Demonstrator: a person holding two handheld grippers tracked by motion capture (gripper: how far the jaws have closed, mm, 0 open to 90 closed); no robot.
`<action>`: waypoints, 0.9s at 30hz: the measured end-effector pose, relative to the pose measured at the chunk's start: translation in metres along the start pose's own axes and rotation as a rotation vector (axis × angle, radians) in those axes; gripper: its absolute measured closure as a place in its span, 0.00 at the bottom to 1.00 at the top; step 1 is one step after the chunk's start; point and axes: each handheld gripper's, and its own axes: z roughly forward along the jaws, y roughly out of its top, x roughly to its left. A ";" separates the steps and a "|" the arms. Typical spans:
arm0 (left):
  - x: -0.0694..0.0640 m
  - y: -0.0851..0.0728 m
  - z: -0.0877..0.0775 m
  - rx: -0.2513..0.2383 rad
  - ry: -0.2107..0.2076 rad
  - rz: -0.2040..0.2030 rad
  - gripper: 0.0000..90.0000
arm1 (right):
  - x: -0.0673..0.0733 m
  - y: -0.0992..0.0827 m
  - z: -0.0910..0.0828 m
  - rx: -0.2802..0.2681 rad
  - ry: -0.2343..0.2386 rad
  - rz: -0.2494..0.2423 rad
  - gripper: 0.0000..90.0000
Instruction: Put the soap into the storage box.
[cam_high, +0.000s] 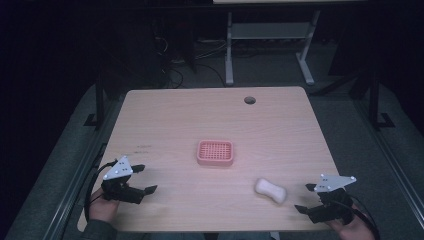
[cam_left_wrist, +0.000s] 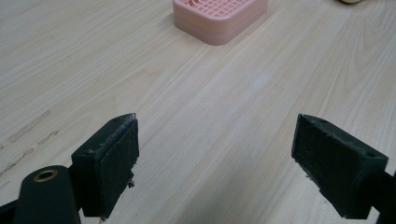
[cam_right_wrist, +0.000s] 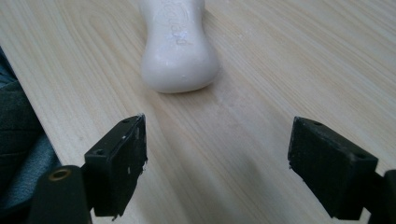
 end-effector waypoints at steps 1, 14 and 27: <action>0.000 0.000 0.000 0.000 -0.001 0.001 0.16 | 0.000 0.001 0.000 0.001 0.002 -0.002 0.21; 0.000 0.000 -0.001 -0.003 0.002 -0.002 0.16 | 0.006 0.020 0.010 0.041 0.023 -0.042 0.21; 0.001 -0.001 -0.002 -0.006 0.003 -0.005 0.16 | 0.014 0.059 0.029 0.113 0.072 -0.101 0.24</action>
